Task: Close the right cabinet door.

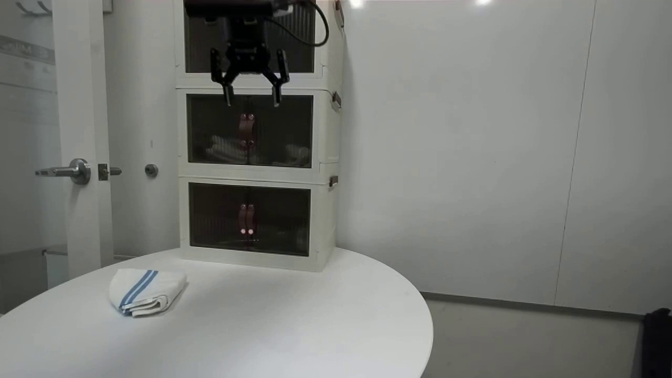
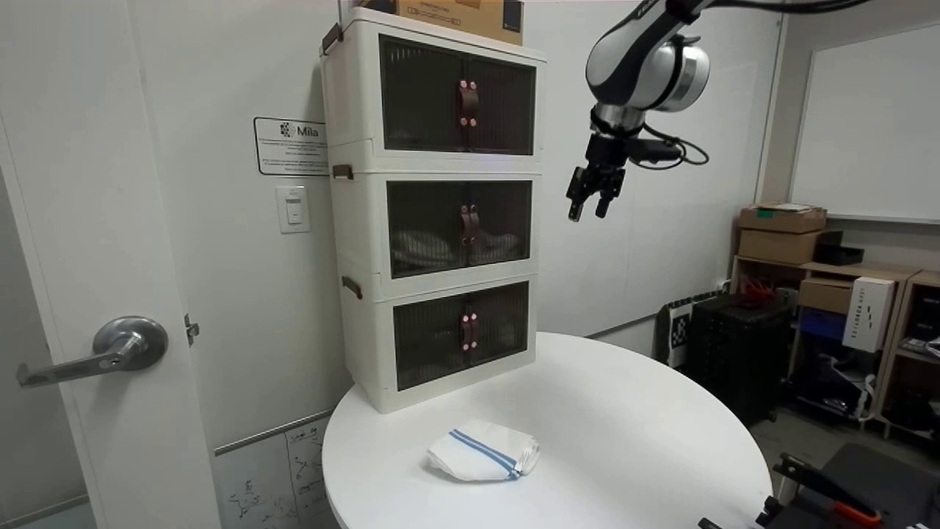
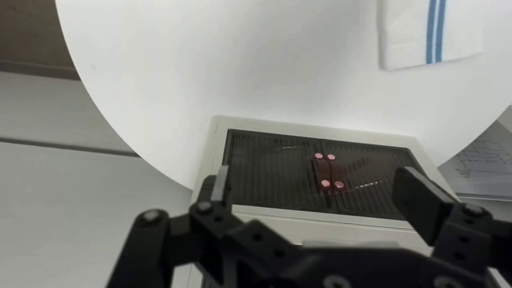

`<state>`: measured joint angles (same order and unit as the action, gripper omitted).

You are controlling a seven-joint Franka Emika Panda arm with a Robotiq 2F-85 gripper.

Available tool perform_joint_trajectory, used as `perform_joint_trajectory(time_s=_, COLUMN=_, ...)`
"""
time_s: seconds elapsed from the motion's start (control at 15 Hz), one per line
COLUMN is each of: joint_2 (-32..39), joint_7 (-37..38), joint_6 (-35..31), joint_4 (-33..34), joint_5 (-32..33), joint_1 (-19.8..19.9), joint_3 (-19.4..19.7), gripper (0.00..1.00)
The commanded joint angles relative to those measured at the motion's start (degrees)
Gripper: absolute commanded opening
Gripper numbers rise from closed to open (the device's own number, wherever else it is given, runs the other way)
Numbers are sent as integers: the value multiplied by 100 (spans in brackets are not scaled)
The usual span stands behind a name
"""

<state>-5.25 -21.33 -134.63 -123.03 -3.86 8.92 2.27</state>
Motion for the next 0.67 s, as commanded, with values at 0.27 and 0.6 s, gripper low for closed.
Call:
perform_joint_trajectory(time_s=0.27, joint_2=-2442, joint_7=961, joint_6=2907, joint_4=-600, joint_5=79, joint_1=-673, joint_3=-130, gripper=100)
perform_joint_trajectory(time_s=0.6, joint_2=-2797, joint_7=1096, joint_6=3687, joint_4=-436, joint_5=85, joint_1=-932, joint_3=-128, gripper=100)
